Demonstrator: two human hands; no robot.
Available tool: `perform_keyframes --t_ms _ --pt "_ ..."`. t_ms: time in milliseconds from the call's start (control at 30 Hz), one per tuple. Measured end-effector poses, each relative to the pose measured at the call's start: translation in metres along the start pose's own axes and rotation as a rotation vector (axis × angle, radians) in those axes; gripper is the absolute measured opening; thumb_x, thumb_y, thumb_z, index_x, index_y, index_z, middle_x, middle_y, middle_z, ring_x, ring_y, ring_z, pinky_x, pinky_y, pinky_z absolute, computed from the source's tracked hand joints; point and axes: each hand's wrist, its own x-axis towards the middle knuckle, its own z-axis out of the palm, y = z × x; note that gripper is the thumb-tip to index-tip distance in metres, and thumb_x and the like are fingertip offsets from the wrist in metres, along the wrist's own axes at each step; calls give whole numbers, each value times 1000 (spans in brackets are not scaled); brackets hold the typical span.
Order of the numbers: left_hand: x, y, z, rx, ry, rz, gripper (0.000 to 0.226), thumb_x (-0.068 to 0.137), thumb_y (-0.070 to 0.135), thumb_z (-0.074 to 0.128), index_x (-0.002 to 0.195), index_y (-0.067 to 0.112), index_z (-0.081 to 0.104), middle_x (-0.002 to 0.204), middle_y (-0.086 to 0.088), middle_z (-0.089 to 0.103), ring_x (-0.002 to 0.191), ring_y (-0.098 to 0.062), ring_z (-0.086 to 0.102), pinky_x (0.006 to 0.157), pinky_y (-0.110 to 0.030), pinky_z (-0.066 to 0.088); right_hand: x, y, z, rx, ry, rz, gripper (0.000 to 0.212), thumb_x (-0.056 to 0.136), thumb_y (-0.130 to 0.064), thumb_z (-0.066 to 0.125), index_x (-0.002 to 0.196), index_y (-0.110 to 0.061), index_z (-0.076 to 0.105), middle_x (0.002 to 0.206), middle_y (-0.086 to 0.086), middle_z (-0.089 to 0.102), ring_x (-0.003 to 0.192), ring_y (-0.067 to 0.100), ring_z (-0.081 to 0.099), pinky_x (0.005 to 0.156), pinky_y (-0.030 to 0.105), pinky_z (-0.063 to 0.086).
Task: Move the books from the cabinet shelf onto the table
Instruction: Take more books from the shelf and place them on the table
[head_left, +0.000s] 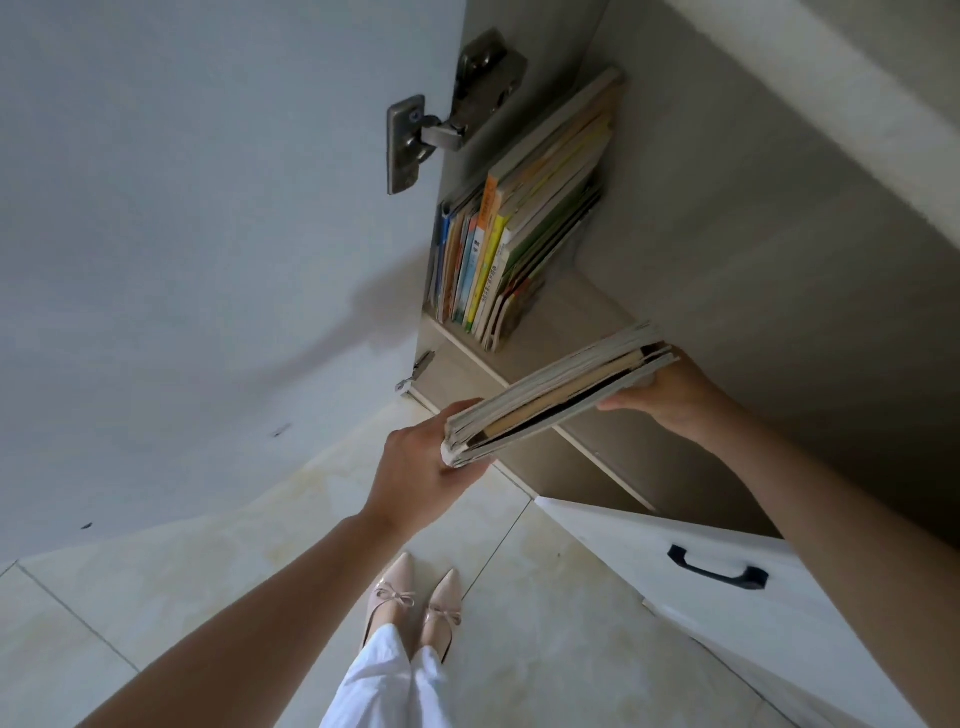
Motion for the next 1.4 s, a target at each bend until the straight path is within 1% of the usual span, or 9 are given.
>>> perform_keyframes --t_ms 67,167,367,467,767,967,1100,1267,1400 --pt "-12 12 -14 -22 -50 -99 48 72 49 67 109 18 71 92 14 73 80 -7 67 67 -3 46 -19 -11 1 -17 -22 42 38 70 4 79 105 2 62 102 10 68 97 6 66 69 2 47" --pt "-31 38 -40 -81 -109 -237 58 61 56 66 103 18 73 93 17 71 78 2 66 61 -7 47 -59 -40 4 -10 -20 96 22 74 7 74 92 4 62 82 0 65 63 -15 62 49 -2 38" --pt "-75 103 -100 -472 -73 -453 51 51 23 80 100 21 67 92 16 75 81 -4 71 67 -23 56 -144 -84 11 81 -38 60 47 73 -9 81 115 -17 62 104 -4 73 96 9 69 81 21 55" --pt "-90 138 -129 -657 33 -482 50 56 1 75 102 17 62 90 11 76 81 -9 72 63 -24 57 -180 -110 21 175 -3 7 41 81 -19 73 119 -26 59 106 -10 73 97 5 68 78 20 53" --pt "-145 215 -155 -900 424 -682 32 84 3 67 115 13 67 100 -11 74 78 -31 70 63 -36 57 -252 -170 57 238 232 -51 10 87 -34 65 94 -31 58 90 -15 72 80 -1 70 62 13 54" --pt "-172 252 -161 -974 565 -742 45 85 9 68 127 21 59 106 -3 74 86 -28 73 63 -38 59 -288 -175 57 142 112 -84 61 89 -27 65 142 -25 33 108 -17 63 89 -6 67 68 19 58" --pt "-193 272 -153 -1003 623 -768 55 84 11 70 133 28 53 108 0 73 90 -28 73 70 -46 60 -298 -166 51 96 28 -135 57 91 -25 62 141 -23 33 112 -7 65 91 -1 68 64 20 58" --pt "-228 296 -131 -965 739 -761 55 83 11 70 134 24 53 107 -2 74 89 -28 73 63 -37 60 -308 -154 48 37 -87 -239 55 92 -25 61 140 -24 34 116 -4 65 100 11 68 78 38 61" --pt "-269 312 -121 -967 827 -765 58 78 12 72 131 24 53 102 -2 74 87 -28 73 60 -36 59 -325 -153 59 73 -219 -291 51 93 -22 60 138 -30 36 116 -9 64 100 8 68 74 30 61"
